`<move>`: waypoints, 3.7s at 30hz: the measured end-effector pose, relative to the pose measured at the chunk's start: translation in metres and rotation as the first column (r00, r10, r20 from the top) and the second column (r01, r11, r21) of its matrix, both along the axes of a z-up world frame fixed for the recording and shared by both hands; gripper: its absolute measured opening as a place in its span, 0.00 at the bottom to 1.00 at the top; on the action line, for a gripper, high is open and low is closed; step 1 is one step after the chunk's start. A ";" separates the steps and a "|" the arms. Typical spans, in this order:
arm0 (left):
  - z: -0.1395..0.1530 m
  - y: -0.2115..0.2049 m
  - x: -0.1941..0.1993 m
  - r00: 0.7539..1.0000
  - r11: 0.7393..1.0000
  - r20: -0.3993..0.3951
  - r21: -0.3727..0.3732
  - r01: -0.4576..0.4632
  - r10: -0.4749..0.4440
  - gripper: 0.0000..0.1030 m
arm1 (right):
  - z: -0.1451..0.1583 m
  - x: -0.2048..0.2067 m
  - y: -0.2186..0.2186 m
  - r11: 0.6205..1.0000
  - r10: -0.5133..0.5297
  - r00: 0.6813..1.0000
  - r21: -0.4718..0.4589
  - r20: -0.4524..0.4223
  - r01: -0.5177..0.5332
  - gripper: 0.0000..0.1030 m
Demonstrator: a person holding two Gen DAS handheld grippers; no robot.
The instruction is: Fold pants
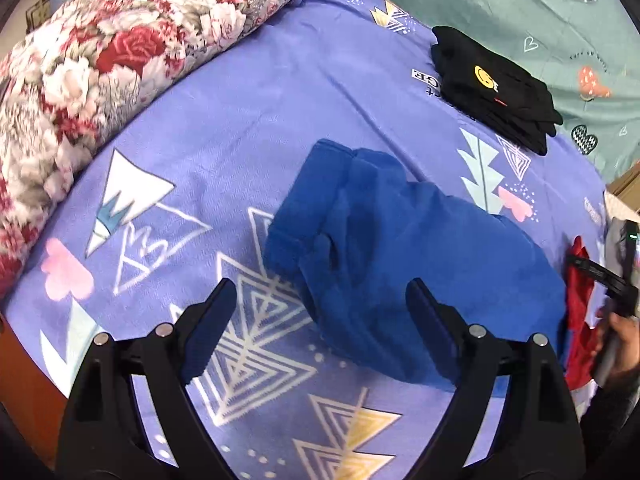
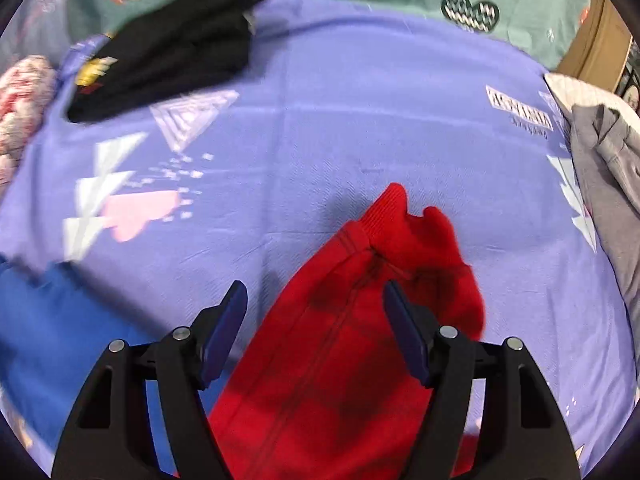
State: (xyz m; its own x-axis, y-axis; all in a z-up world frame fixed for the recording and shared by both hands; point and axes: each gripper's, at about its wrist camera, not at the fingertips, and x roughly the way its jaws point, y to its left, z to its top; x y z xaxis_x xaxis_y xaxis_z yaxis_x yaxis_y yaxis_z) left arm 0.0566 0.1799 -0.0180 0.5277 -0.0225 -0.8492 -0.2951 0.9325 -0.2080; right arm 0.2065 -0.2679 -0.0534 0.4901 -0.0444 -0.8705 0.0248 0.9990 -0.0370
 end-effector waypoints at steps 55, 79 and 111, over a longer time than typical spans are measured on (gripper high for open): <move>-0.055 0.011 0.034 0.993 0.999 -0.115 0.027 -0.022 0.025 0.88 | 0.015 -0.216 -0.225 0.738 -0.379 0.925 0.599 -0.013 0.310 0.63; -0.047 0.004 0.031 0.993 0.997 -0.110 0.071 -0.027 0.035 0.87 | -0.013 -0.182 -0.201 0.800 -0.200 0.977 0.562 -0.080 0.210 0.35; -0.049 0.012 0.037 0.992 0.998 -0.123 0.056 -0.001 0.008 0.90 | 0.002 -0.216 -0.255 0.795 -0.482 0.876 0.410 -0.021 0.447 0.11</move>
